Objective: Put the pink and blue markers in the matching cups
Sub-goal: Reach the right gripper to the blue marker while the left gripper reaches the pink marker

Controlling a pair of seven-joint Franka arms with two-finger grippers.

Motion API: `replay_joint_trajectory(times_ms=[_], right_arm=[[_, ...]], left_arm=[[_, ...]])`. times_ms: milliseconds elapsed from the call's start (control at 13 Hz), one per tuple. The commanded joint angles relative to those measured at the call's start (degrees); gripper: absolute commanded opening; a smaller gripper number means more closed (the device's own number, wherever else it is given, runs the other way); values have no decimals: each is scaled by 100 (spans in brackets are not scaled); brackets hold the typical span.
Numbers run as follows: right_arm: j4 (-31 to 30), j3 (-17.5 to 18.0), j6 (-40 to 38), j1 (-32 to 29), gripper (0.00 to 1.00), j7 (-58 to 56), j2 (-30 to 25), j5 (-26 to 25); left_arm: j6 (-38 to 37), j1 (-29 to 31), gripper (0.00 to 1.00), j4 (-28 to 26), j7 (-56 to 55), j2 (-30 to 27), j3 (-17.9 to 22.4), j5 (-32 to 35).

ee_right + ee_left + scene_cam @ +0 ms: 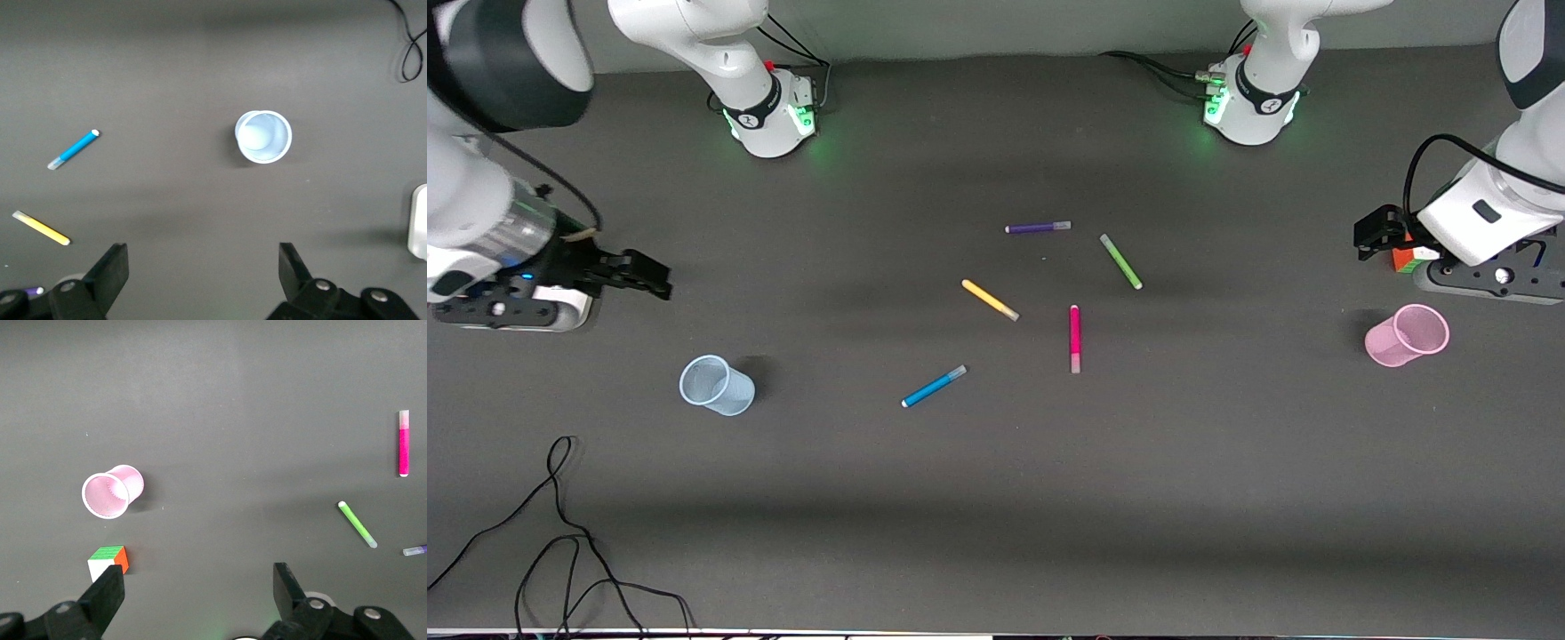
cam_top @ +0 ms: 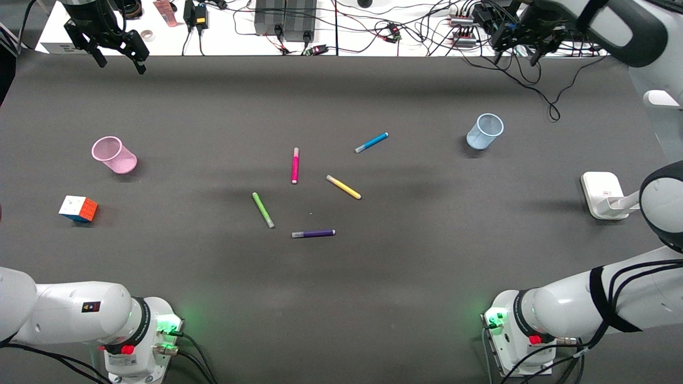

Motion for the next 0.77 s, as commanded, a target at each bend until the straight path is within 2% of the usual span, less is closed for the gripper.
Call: replay_joint_trajectory(times_ms=[0, 385, 692], right_arm=[[138, -56, 41, 268, 100, 553, 121, -14], [208, -55, 463, 1050, 100, 2573, 498, 3], [901, -47, 499, 1499, 100, 4726, 1174, 82]], left_arm=[[-108, 2, 99, -106, -14, -119, -24, -36], [5, -155, 99, -132, -287, 47, -60, -624], [733, -1077, 99, -176, -1531, 670, -60, -651]])
